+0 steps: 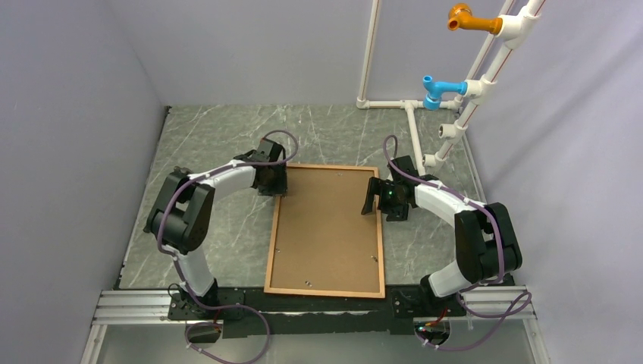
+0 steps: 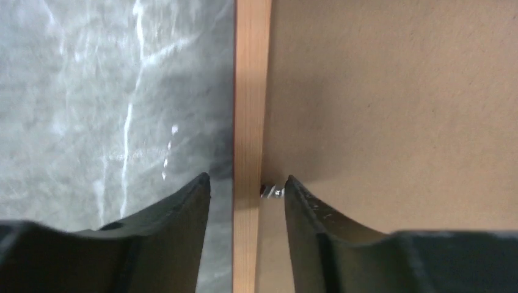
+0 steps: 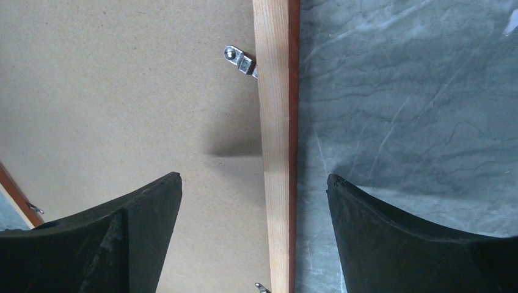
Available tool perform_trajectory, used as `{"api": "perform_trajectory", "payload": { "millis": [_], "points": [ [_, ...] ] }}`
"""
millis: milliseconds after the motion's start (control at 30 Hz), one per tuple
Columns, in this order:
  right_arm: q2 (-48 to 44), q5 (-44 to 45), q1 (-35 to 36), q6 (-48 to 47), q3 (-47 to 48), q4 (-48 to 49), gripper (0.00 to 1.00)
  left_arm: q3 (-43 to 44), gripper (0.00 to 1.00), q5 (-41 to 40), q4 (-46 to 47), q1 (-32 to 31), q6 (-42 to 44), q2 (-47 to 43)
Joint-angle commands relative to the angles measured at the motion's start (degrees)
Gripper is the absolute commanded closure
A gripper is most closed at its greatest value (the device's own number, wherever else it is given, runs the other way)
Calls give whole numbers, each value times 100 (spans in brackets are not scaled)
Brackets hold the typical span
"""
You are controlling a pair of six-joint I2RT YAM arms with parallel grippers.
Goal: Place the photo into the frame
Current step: Install the photo frame at the center of the board, then adjust the photo frame at the center of the board.
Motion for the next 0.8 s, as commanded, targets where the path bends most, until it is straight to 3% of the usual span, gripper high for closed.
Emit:
{"api": "perform_trajectory", "payload": {
  "millis": [0,67,133,400,600,767],
  "points": [
    [-233,225,-13,138,13,-72,10,-271,27,442,-54,108,-150,-677],
    [-264,277,-11,181,1,-123,10,-427,13,528,-58,154,-214,-935],
    [-300,311,-12,225,-25,-171,10,-641,10,709,-13,165,-295,-1231],
    [-500,-191,-6,517,-513,-176,10,-1911,12,1886,979,165,-785,-1914],
    [-596,-686,130,780,-1066,177,12,-1694,14,2341,1135,165,-800,-1303],
    [-779,-764,692,1065,-1277,325,12,-1274,16,2717,1324,141,-806,-822]
  ]
}}
